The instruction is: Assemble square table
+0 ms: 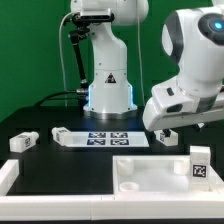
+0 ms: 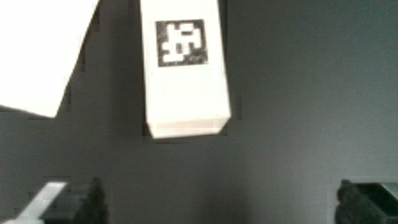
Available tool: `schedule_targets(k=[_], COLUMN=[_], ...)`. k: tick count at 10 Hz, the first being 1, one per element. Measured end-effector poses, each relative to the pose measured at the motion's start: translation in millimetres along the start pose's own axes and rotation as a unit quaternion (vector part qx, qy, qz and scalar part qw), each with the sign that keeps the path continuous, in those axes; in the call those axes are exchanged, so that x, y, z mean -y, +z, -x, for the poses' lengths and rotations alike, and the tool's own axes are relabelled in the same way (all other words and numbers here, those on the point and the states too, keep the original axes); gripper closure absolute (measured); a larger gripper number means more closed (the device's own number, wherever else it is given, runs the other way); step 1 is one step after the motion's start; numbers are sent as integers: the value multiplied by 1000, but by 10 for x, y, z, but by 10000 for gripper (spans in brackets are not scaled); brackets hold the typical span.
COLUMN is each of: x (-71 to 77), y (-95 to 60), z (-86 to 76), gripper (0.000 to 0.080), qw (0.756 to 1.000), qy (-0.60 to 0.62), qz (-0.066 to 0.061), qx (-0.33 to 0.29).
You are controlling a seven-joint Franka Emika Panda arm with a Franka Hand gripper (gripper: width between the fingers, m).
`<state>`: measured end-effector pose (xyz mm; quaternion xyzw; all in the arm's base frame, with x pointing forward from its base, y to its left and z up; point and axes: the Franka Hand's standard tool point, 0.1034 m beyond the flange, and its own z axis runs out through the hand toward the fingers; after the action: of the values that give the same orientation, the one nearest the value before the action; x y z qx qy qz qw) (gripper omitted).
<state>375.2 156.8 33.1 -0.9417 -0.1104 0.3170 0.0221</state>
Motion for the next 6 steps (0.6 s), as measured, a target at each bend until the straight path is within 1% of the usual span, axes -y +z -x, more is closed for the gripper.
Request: schedule_targets(k=[1,2,3,4,5,6], x=[0,-28,-66,-79,-77,-83], y=[16,161,316,354,341,369], z=[-19,123,163,179,232,181], gripper=[150,150,150,150,150,150], qw=[1000,997,995,993,988,986], qy=[1,1,-5,-4,-2,-1], qz=[-2,9,21,22,18,16], qx=[19,71,100,112,153,169])
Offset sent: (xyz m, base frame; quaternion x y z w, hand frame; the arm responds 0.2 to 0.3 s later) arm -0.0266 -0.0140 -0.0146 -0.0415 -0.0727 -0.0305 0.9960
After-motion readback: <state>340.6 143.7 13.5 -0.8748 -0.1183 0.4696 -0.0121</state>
